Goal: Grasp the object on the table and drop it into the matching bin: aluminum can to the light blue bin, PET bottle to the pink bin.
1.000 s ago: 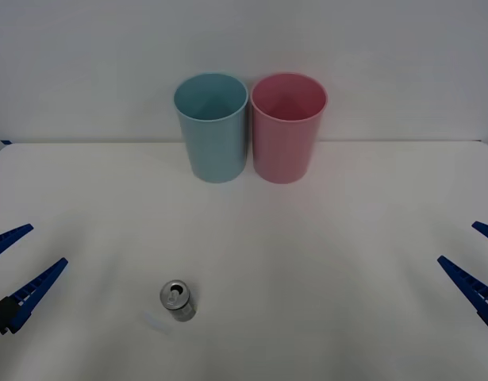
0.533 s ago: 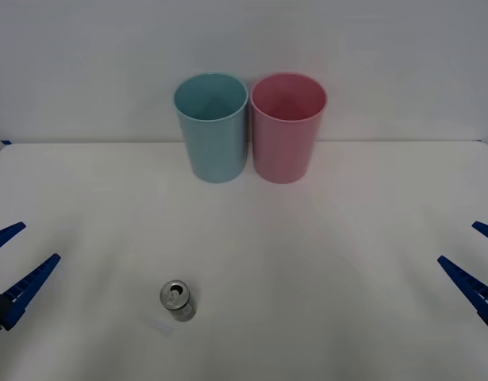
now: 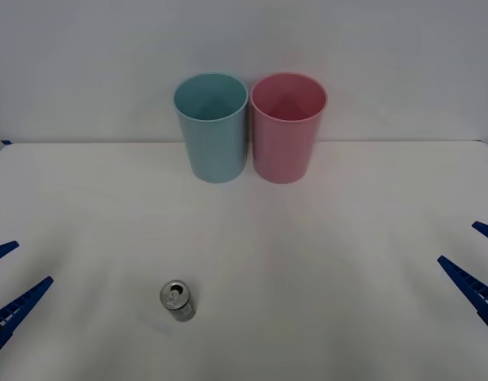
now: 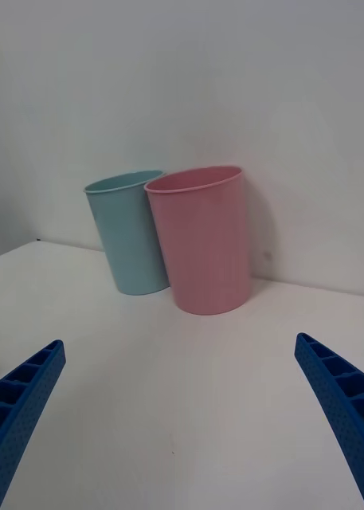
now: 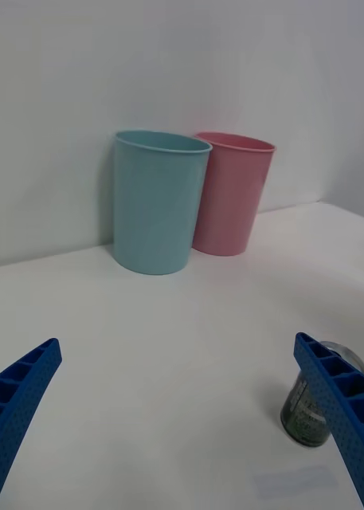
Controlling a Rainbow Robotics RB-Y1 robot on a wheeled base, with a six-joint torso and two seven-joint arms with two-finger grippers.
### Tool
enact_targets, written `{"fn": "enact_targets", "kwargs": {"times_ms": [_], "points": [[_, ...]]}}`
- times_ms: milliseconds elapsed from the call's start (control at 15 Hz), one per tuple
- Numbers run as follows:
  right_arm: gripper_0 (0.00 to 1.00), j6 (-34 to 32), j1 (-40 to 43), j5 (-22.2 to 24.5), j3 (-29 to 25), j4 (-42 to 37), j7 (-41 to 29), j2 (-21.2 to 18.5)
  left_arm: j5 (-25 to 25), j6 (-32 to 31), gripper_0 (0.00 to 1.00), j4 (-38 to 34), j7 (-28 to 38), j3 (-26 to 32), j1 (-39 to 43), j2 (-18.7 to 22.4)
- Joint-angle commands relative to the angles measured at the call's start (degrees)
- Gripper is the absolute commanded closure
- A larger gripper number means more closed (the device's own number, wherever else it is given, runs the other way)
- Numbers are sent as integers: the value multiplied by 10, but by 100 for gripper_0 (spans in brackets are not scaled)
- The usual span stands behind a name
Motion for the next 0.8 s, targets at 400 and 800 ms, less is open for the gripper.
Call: {"fn": "enact_targets", "kwargs": {"times_ms": [400, 800], "points": [[0, 0, 0, 0, 0, 0, 0, 0, 0, -92, 0, 143, -106, -44, -44, 40], [0, 0, 0, 0, 0, 0, 0, 0, -5, -93, 0, 149, -139, -96, -40, 47]]}}
